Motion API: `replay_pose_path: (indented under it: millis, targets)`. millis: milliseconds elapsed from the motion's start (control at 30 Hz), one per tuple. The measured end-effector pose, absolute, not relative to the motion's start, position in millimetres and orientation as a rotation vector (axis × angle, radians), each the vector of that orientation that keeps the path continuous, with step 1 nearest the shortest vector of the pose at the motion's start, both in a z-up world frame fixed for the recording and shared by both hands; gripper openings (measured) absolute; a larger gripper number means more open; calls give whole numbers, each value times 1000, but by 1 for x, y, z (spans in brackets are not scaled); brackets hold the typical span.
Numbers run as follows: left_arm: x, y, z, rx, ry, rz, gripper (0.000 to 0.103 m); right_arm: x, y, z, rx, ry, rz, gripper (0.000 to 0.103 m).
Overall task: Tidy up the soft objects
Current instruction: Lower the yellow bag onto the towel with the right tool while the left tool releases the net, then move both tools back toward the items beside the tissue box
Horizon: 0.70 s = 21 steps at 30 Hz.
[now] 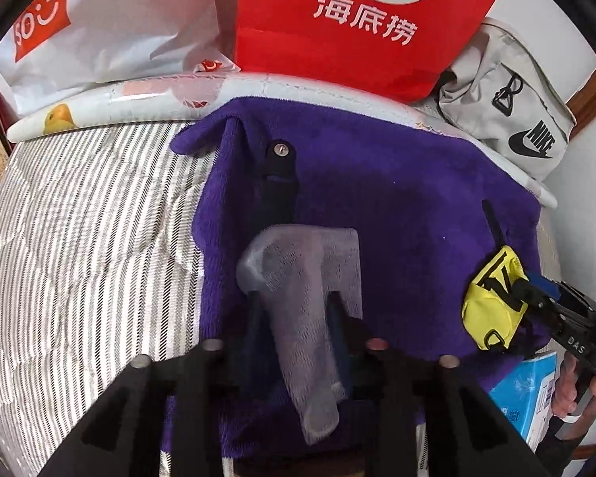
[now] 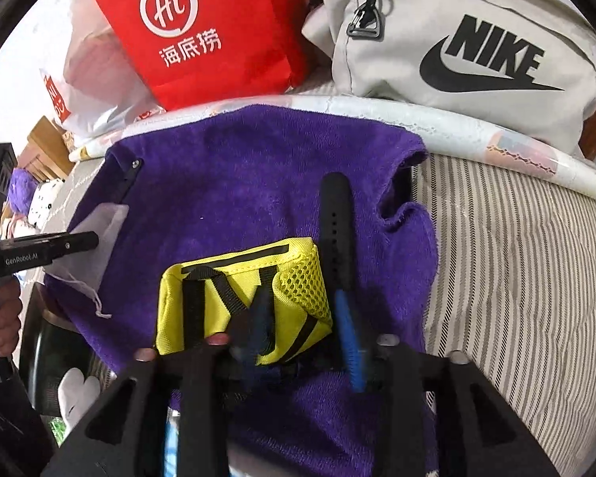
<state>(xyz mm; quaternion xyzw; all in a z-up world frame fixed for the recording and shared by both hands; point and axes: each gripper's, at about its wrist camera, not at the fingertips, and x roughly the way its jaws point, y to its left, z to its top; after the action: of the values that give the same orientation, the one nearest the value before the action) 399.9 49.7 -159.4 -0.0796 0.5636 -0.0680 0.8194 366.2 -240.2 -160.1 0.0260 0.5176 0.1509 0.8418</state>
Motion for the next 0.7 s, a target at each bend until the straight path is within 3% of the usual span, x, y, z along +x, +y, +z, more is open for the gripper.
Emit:
replay_pose_path:
  millis: [33, 200, 300, 467, 700]
  targets:
    - [399, 50, -158, -179, 1202, -152, 38, 363, -242, -157, 45, 1084, 308, 57]
    - [387, 48, -144, -150, 1184, -120, 51, 350, -239, -141, -2, 1065, 274, 57]
    - [374, 53, -131, -144, 1152, -104, 51, 337, -241, -126, 3, 1035, 269, 59]
    - [342, 67, -104, -195, 1032, -114, 51, 309, -242, -104, 33, 962, 265, 82]
    - [290, 77, -84, -216, 1002, -144, 51, 249, -230, -81, -8, 869, 292, 84]
